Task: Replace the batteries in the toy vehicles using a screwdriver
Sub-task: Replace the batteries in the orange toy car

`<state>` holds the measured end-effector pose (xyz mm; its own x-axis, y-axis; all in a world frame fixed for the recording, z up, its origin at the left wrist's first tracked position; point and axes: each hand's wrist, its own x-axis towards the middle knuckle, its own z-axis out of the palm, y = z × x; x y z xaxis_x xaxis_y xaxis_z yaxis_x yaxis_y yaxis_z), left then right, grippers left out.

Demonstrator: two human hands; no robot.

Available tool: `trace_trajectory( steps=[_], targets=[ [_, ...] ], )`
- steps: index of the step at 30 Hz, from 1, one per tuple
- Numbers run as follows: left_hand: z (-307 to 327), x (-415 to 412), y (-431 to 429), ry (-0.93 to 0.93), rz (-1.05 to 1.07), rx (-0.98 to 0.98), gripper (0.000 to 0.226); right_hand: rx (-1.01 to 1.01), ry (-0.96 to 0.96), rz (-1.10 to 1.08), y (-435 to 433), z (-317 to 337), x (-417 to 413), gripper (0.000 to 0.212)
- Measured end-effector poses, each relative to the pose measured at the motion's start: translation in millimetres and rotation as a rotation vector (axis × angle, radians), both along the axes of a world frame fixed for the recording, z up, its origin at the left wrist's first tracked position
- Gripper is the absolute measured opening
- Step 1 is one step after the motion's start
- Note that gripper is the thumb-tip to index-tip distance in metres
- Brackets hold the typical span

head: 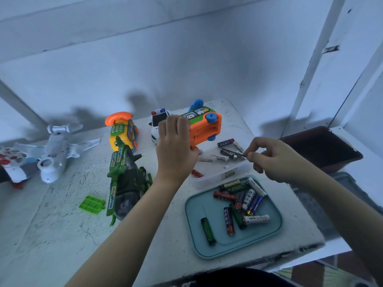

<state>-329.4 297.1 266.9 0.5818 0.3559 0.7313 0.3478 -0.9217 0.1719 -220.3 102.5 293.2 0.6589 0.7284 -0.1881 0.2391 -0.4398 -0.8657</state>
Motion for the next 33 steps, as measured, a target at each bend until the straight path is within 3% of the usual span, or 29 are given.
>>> trace_trajectory(
  steps=[4,12,16,22,27,33],
  targets=[
    [12.9,-5.9,-5.9,-0.087,0.063,-0.161,0.054,0.075,-0.002,-0.018,5.6,-5.3,-9.3,0.023],
    [40.7,-33.1,-12.7,-0.300,-0.030,-0.510,0.053,0.153,0.052,0.019,16.3,-3.2,-42.8,0.006],
    [44.3,-53.4,-20.9,-0.337,-0.079,-0.526,0.053,0.065,0.046,0.130,25.9,-1.9,-73.8,0.005],
    [40.8,-90.5,-33.6,-0.302,-0.200,-0.549,0.072,-0.076,-0.011,0.218,48.3,-18.6,-121.9,0.014],
    [29.3,-130.1,-39.9,-0.281,-0.288,-0.624,0.079,-0.160,-0.315,0.233,59.8,-31.5,-143.9,0.024],
    [6.5,-178.1,-53.2,-0.352,-0.320,-0.718,0.076,-0.019,-0.507,0.132,53.3,-46.5,-160.1,0.017]
  ],
)
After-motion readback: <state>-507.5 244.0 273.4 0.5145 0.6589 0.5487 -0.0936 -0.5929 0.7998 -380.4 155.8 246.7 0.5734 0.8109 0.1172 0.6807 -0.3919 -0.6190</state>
